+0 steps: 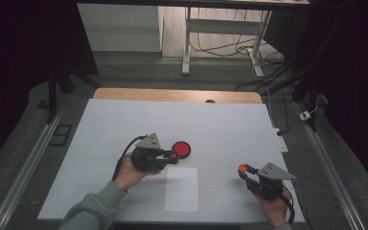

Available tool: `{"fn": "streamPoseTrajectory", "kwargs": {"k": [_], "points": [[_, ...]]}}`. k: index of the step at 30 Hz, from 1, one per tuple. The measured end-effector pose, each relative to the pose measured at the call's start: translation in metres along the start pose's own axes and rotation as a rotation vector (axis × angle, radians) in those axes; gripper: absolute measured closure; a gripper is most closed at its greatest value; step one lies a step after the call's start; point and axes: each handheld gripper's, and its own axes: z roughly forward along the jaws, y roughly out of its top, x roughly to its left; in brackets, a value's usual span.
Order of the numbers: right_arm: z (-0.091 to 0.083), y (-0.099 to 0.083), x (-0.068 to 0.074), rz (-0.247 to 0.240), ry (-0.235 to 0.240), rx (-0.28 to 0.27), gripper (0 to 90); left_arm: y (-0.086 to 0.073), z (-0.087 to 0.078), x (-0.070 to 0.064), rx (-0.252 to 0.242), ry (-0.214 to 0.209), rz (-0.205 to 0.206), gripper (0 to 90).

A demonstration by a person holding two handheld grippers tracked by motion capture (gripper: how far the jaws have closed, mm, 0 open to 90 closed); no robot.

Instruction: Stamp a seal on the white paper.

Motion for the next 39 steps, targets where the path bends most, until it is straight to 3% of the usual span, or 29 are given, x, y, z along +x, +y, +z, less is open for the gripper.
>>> {"fn": "streamPoseTrajectory", "kwargs": {"k": [22, 39], "points": [[0.001, 0.000, 0.001, -0.002, 0.001, 0.001, 64.0, -0.020, 0.007, -0.012, 0.039, -0.016, 0.000, 71.7], [0.001, 0.000, 0.001, 0.000, 0.004, -0.001, 64.0, -0.029, 0.026, -0.014, 0.087, -0.024, 0.001, 71.6]]}}
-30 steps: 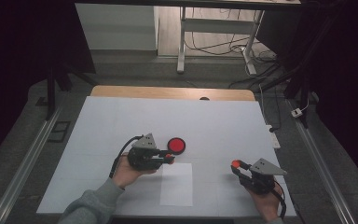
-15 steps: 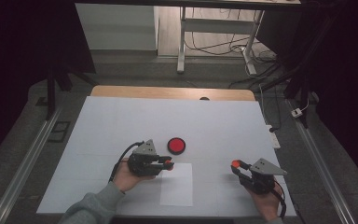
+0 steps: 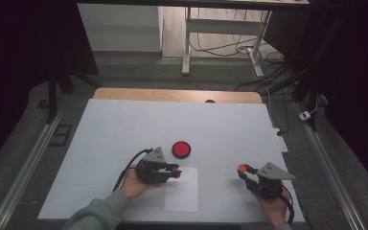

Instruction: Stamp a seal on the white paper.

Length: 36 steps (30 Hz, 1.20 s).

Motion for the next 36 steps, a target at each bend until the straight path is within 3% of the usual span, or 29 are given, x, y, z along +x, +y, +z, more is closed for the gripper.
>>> {"fn": "streamPoseTrajectory", "kwargs": {"k": [21, 36], "points": [[0.001, 0.000, 0.001, 0.000, 0.002, 0.001, 64.0, -0.005, 0.020, 0.002, 0.040, 0.006, -0.005, 71.6], [0.001, -0.001, 0.001, 0.002, 0.003, 0.006, 63.9, -0.008, 0.029, 0.000, 0.065, 0.019, 0.023, 71.5]]}}
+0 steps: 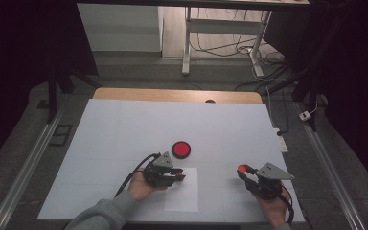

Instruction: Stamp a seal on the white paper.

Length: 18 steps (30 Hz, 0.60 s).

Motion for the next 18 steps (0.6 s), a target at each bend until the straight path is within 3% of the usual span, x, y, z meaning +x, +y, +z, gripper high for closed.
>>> {"fn": "streamPoseTrajectory", "kwargs": {"k": [18], "points": [[-0.0003, 0.0001, 0.0002, -0.002, -0.001, -0.001, 63.9, -0.0020, 0.0064, -0.0046, 0.037, 0.010, 0.033, 71.5]]}}
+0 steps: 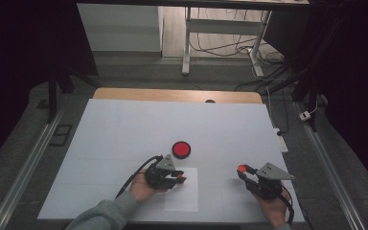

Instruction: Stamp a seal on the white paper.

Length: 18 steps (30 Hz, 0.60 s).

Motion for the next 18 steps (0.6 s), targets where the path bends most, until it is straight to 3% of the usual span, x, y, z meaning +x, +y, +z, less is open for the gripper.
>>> {"fn": "streamPoseTrajectory", "kwargs": {"k": [18], "points": [[-0.001, 0.001, 0.001, -0.003, -0.001, -0.002, 64.0, -0.002, 0.002, -0.011, 0.000, 0.063, 0.048, 72.5]]}}
